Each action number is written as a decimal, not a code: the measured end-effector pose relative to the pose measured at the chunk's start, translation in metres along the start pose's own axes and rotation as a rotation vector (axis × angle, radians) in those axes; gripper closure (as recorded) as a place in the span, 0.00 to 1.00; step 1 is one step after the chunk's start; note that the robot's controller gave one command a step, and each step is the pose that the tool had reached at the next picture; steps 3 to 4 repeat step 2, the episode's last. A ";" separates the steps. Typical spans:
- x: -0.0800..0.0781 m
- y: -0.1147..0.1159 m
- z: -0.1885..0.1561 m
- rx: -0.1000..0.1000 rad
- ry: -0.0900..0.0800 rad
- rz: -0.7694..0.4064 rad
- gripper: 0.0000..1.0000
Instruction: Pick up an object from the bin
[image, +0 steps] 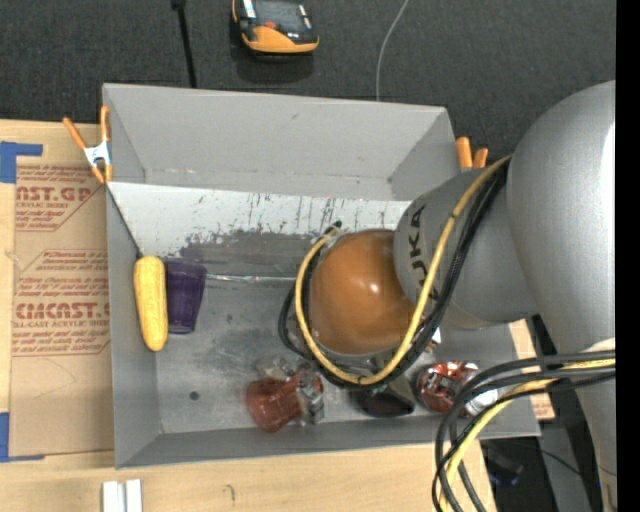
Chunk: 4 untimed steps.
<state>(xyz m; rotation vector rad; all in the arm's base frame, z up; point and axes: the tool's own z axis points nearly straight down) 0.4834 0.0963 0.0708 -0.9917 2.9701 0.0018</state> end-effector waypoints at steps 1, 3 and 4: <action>0.000 0.000 0.000 0.000 0.000 0.000 1.00; -0.010 -0.005 -0.129 -0.003 0.008 0.010 1.00; -0.010 -0.005 -0.129 -0.003 0.008 0.010 1.00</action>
Offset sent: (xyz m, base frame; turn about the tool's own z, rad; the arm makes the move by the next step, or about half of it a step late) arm 0.0096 0.0010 0.1296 0.0094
